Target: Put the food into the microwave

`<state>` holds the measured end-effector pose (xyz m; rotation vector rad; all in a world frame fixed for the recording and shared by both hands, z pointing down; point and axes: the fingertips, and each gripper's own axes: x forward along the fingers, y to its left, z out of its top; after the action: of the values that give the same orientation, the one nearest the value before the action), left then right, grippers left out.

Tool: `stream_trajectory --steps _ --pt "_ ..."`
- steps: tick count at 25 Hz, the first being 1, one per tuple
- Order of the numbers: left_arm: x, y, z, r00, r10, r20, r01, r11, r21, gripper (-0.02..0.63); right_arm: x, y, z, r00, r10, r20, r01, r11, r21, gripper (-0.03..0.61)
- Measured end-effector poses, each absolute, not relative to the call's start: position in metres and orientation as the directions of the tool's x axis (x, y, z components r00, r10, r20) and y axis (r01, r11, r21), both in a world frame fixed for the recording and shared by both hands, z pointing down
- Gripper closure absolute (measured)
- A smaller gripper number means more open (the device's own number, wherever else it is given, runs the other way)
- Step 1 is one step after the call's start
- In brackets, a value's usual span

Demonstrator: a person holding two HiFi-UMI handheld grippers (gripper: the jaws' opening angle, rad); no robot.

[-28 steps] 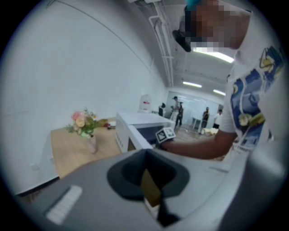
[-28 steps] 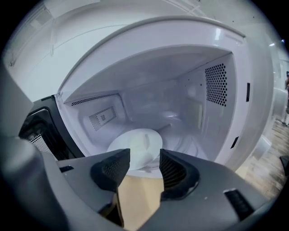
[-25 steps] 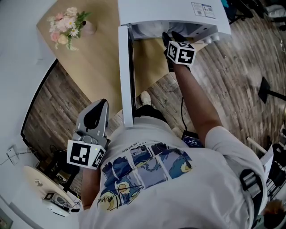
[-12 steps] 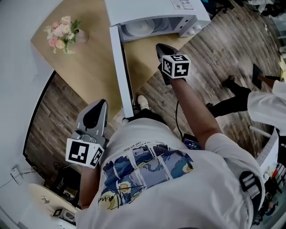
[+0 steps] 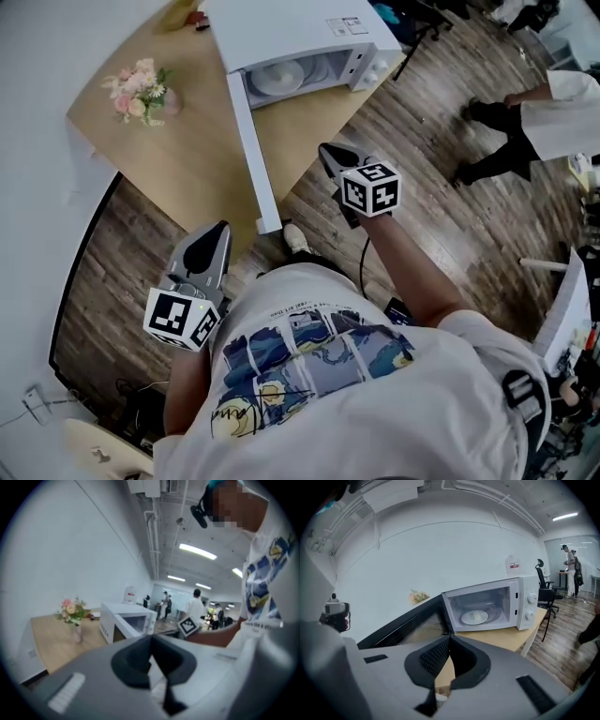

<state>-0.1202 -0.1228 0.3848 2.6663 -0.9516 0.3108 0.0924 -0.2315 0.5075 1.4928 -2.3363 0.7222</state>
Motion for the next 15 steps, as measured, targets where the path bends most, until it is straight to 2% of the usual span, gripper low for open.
stream_trajectory --steps 15 --pt "-0.154 -0.064 0.398 0.811 -0.511 0.284 -0.579 -0.768 0.273 0.605 0.042 -0.097 0.466 -0.477 -0.751 0.456 -0.879 0.394 -0.269 0.571"
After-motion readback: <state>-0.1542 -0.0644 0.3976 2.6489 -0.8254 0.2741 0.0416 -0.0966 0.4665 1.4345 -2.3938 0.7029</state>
